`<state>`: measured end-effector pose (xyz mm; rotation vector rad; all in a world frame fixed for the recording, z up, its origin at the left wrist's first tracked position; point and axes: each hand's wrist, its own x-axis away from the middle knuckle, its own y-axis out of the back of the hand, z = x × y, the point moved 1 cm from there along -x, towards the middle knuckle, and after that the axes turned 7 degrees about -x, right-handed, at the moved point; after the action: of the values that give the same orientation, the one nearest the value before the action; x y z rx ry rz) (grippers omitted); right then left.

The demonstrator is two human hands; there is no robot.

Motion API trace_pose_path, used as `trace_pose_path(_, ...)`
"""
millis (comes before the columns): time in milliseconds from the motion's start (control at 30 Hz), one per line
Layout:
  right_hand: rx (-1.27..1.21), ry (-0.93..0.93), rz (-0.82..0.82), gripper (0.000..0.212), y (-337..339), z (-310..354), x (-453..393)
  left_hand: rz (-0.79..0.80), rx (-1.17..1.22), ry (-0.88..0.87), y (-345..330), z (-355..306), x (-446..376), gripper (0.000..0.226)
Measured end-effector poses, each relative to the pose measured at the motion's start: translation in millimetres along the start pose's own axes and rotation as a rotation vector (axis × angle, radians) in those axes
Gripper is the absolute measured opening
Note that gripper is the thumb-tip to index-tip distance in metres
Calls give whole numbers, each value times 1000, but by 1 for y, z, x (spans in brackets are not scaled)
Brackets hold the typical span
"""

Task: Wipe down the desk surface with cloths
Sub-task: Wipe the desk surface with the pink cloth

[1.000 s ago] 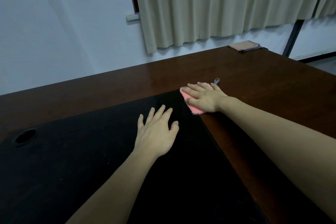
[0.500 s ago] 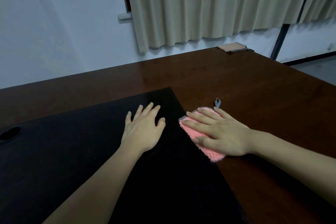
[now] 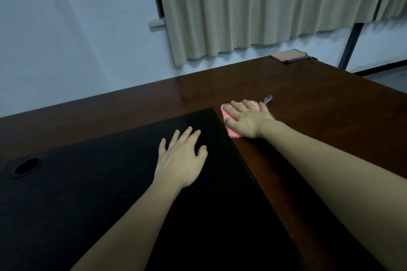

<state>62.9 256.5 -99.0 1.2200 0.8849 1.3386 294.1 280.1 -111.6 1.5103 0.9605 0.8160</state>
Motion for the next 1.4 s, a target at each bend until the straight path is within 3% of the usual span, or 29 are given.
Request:
trace_pose_path(233,61,252,68,59,-16,2,94,0,-15,-1,0,0,1,57)
trace_pose_path(333,49,273,104,70,-15,-8,127,1,-17,3,-1,0,1,57)
trace_pose_path(533,49,232,56,59,-11,-21,94,-2,-19,-3,-3,-1,0,57)
trace_pose_path(833,-6,14,-12,60,2,-8,-6,-10,-2,-5,-2,1,-3,57)
trace_pose_path(1167,88,324,82,60,-16,-2,103,-19,-11,8,-2,0,-2,57)
trace_pose_path(1267,79,362,120,68,-16,-14,126,-14,-13,9,-1,-1,0,57)
trace_pose_path(1400,92,346,107,60,-11,-26,104,-12,-11,12,-1,-1,0,56)
